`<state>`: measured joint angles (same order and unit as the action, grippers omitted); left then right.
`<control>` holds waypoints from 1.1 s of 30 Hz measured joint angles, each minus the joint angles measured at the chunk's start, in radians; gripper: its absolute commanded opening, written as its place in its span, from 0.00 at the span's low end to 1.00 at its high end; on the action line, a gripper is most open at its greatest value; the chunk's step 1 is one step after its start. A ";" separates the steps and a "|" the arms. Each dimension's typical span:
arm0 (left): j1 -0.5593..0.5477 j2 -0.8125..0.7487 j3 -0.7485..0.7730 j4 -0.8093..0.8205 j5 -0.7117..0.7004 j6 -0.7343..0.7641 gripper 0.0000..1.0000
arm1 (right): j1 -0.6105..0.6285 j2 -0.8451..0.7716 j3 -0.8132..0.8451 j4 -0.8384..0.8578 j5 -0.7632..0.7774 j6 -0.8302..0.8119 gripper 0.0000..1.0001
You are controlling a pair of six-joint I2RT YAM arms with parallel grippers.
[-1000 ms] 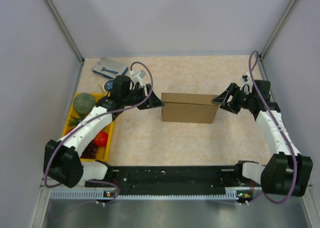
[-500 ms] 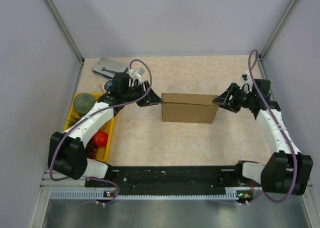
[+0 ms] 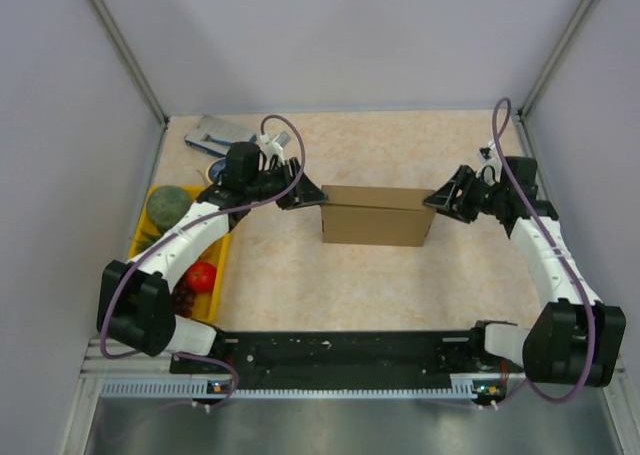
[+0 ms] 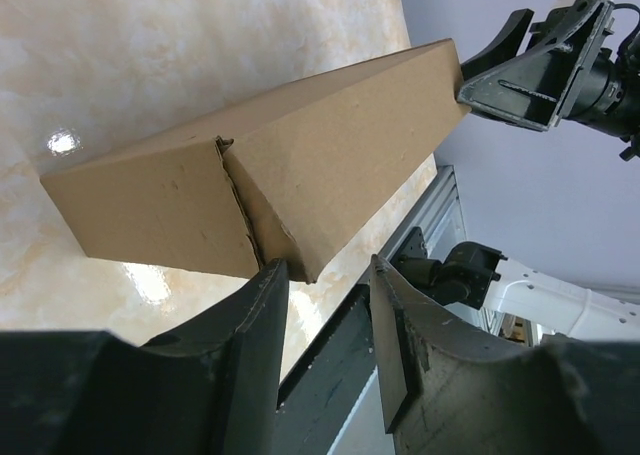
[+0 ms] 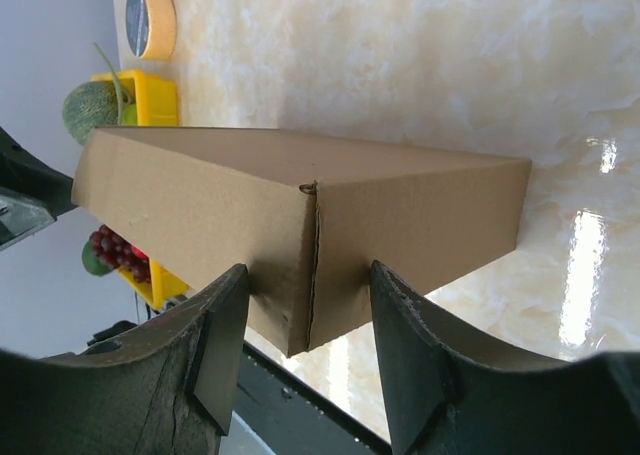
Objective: Fold the paper box
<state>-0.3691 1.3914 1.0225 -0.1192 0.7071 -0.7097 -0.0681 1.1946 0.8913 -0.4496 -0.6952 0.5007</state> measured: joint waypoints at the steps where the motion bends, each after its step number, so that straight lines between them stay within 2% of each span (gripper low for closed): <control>1: 0.000 0.005 0.001 0.001 0.001 -0.002 0.42 | 0.001 0.000 0.000 0.001 0.003 0.000 0.50; 5: 0.000 0.014 0.003 0.008 0.003 -0.005 0.39 | 0.006 0.000 0.000 0.007 0.013 0.002 0.49; 14: 0.000 0.023 -0.012 0.011 -0.022 0.010 0.24 | 0.008 0.000 0.000 0.013 0.021 0.006 0.49; 26: -0.012 -0.008 -0.021 -0.034 -0.072 0.111 0.22 | 0.019 0.000 0.002 0.012 0.022 0.008 0.49; 28: -0.013 -0.010 -0.024 -0.031 -0.073 0.121 0.23 | 0.020 0.000 0.006 0.007 0.024 0.007 0.49; 30: -0.013 -0.012 -0.024 -0.031 -0.073 0.133 0.29 | 0.021 0.000 0.007 0.007 0.024 0.007 0.49; 31: -0.013 -0.013 -0.024 -0.032 -0.073 0.139 0.39 | 0.021 0.000 0.007 0.007 0.025 0.007 0.49; 33: -0.013 -0.015 -0.024 -0.034 -0.071 0.152 0.48 | 0.021 0.000 0.007 0.007 0.026 0.007 0.49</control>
<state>-0.3824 1.3766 0.9981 -0.1528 0.6357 -0.5579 -0.0475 1.1942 0.8982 -0.4427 -0.6689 0.5076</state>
